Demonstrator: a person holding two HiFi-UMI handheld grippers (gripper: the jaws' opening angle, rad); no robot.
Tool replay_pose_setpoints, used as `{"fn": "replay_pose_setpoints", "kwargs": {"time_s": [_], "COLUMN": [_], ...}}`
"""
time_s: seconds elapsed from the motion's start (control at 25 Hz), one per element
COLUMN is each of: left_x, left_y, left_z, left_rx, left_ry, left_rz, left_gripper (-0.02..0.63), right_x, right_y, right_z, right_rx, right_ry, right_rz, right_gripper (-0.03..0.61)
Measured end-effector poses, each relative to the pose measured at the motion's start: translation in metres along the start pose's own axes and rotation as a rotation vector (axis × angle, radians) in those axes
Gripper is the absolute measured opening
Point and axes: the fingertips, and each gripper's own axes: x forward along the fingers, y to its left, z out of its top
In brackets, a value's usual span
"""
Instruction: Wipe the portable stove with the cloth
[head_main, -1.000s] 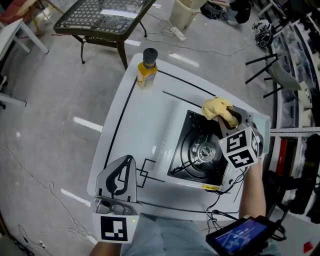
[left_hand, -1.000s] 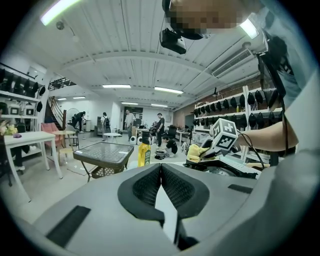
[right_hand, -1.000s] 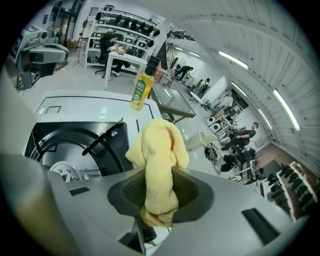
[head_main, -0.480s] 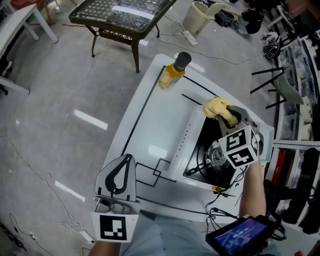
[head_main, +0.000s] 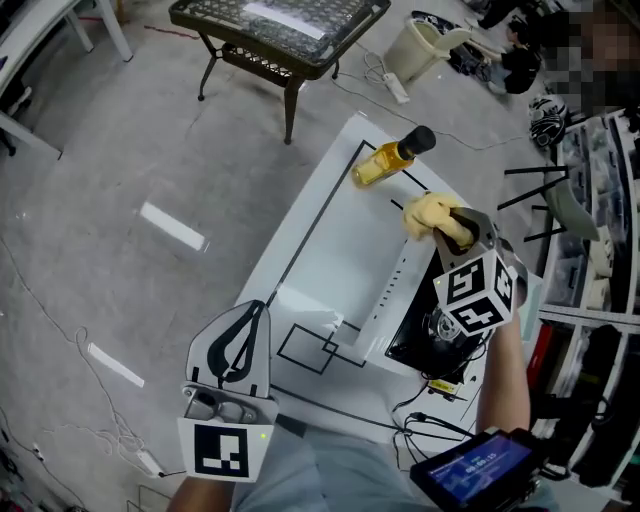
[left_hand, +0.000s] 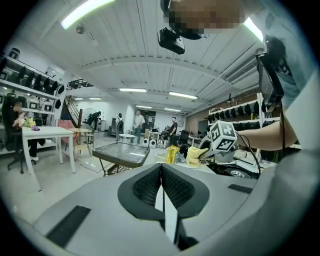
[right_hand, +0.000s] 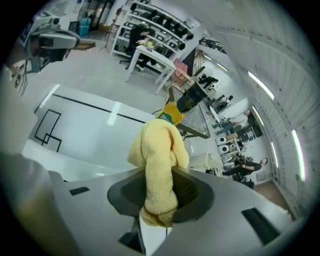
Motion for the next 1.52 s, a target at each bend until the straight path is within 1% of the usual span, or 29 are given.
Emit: {"fn": "replay_pose_setpoints", "kwargs": {"time_s": [0.16,0.4,0.48,0.6,0.72,0.84,1.12,1.52], "left_x": [-0.008,-0.019,-0.021,-0.021,-0.021,-0.021,-0.032,-0.059], "left_y": [0.024,0.051,0.061,0.073,0.078,0.075,0.060,0.054], "left_z": [0.002,-0.004,-0.009,-0.014,-0.015,-0.012,-0.012,-0.014], "left_rx": [-0.007,-0.040,-0.048,-0.060,-0.064,-0.061,-0.045,-0.031], "left_ry": [-0.013,0.009,0.010,0.010,0.009,-0.001,-0.002,-0.027], "left_rz": [0.023,0.063,0.074,0.088,0.088,0.077,0.046,0.008], "left_gripper": [0.018,0.018,0.018,0.018,0.018,0.018,0.018,0.018], "right_x": [0.007,0.024,0.030,0.032,0.026,0.018,0.000,-0.027], "right_y": [0.005,0.010,0.018,0.033,0.043,0.052,0.078,0.123], "right_z": [0.015,0.017,0.016,0.010,0.008,0.009,0.012,0.018], "right_rx": [-0.178,-0.415,-0.493,-0.563,-0.561,-0.555,-0.546,-0.527], "right_ry": [0.044,0.170,0.196,0.216,0.222,0.214,0.179,0.156], "right_rz": [0.001,0.024,0.059,0.157,0.232,0.267,0.295,0.328], "right_gripper": [0.124,0.124,0.124,0.124,0.124,0.124,0.124,0.124]}}
